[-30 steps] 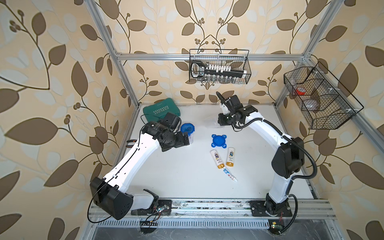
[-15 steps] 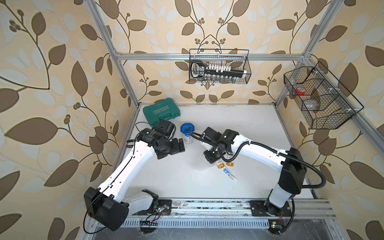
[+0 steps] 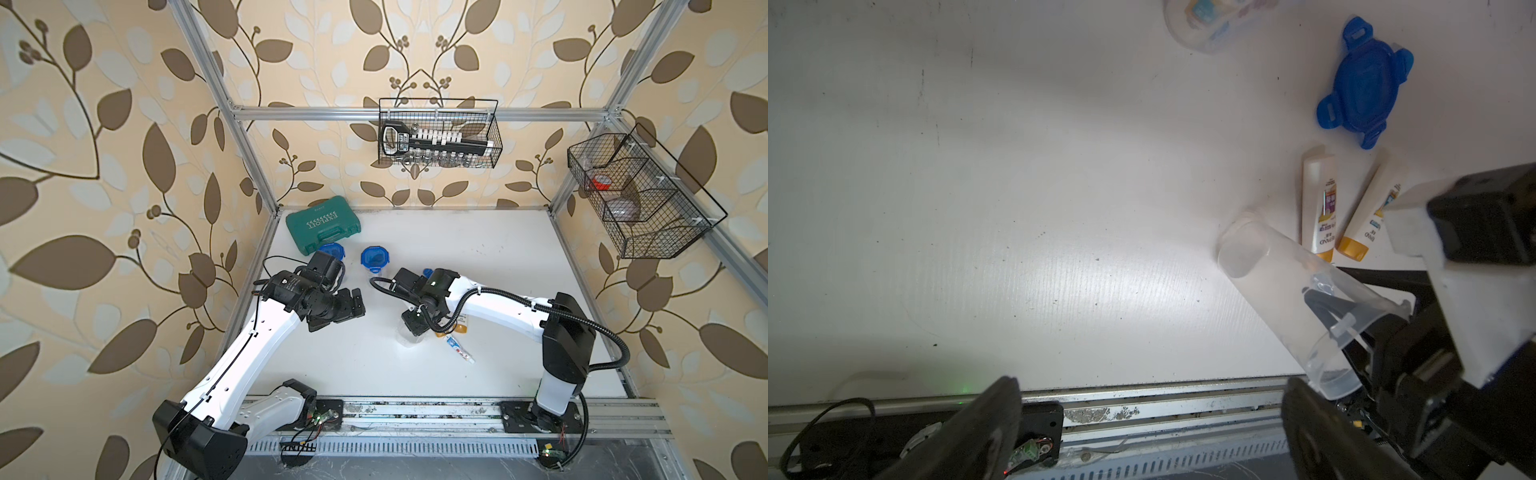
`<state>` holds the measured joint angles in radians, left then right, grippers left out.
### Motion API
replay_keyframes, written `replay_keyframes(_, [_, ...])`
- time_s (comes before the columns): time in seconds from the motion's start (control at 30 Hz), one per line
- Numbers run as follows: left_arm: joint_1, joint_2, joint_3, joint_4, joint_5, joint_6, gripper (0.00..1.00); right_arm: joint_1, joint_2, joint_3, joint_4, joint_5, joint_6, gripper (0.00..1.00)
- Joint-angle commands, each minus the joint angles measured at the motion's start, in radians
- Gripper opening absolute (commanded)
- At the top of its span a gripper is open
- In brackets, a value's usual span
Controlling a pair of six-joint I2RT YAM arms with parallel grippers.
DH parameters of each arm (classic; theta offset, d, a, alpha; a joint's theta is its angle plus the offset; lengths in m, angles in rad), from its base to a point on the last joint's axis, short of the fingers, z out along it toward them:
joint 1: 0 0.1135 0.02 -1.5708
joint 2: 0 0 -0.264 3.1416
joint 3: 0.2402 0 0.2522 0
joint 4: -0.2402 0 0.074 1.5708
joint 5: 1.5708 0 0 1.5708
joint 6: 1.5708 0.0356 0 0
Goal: Pack away toiletry kits
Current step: Place the container at the center of the board.
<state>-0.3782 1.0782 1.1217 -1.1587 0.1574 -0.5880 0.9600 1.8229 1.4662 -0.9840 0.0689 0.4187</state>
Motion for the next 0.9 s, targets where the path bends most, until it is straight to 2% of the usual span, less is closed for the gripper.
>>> replay_keyframes(0.0, [0.004,-0.02,0.004,-0.04,0.009,-0.003,0.99,0.007,-0.014,0.015,-0.02,0.023,0.022,0.43])
replay_keyframes(0.07, [0.004,-0.021,0.006,-0.044,0.008,0.003,0.99,0.007,-0.025,0.017,-0.022,0.02,0.033,0.45])
replay_keyframes(0.27, [0.004,-0.008,0.019,-0.04,0.014,0.016,0.99,0.008,-0.07,0.082,-0.042,0.036,0.061,0.61])
replay_keyframes(0.43, [0.004,0.008,0.037,-0.037,0.026,0.031,0.99,-0.001,-0.09,0.155,-0.079,0.042,0.075,0.67])
replay_keyframes(0.67, [0.004,0.014,0.052,-0.033,0.04,0.059,0.99,-0.062,-0.202,0.139,-0.094,0.037,0.151,0.8])
replay_keyframes(0.73, [0.003,0.006,0.077,-0.041,0.014,0.073,0.99,-0.099,-0.274,0.099,-0.098,0.047,0.187,0.86])
replay_keyframes(0.77, [0.003,0.008,0.095,-0.047,0.009,0.084,0.99,-0.131,-0.326,0.06,-0.092,0.051,0.208,0.92])
replay_keyframes(0.87, [0.002,0.039,0.148,-0.051,0.045,0.103,0.99,-0.26,-0.481,-0.126,-0.039,0.026,0.234,0.99])
